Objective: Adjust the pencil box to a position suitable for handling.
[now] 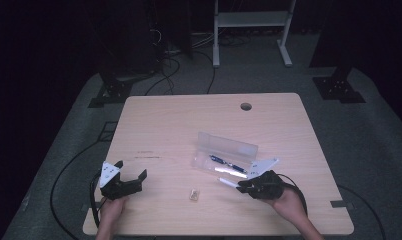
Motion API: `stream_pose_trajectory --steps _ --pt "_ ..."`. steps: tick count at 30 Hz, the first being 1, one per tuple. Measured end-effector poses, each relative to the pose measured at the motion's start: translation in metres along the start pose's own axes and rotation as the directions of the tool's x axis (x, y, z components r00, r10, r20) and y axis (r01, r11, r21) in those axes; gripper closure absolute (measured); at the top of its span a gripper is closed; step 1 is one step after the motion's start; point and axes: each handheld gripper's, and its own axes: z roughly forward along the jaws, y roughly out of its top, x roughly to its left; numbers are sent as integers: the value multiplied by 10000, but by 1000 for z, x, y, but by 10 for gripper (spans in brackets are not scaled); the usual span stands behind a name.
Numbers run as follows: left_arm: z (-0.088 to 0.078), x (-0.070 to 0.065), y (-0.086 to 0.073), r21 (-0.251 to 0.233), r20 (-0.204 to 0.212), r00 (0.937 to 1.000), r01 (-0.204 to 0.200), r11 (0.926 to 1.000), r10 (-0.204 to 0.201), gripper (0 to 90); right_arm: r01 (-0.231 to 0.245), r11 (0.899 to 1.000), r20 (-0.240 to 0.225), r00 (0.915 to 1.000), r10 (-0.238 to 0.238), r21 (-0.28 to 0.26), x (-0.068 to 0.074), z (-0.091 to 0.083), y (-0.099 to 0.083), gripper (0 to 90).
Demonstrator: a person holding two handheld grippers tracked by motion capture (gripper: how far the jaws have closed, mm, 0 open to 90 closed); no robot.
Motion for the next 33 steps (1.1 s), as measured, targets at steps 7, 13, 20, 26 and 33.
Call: stream_pose_trajectory --steps 7,13,20,26,33 --pt "0 0 0 9 4 10000 -5 10000 5 0 106 9999 143 9998 -105 -81 -8 -3 12 783" --pt "0 0 0 3 15 10000 11 10000 -11 0 301 9995 279 9992 -302 32 -15 0 23 783" --pt "0 0 0 -1 25 10000 43 10000 -43 0 297 9994 341 9990 -303 181 -21 5 29 783" --pt "0 0 0 4 21 10000 21 10000 -21 0 271 9995 372 9989 -278 180 -26 5 33 783" --pt "0 0 0 2 26 10000 17 10000 -17 0 329 9993 367 9988 -335 172 -29 6 38 783"
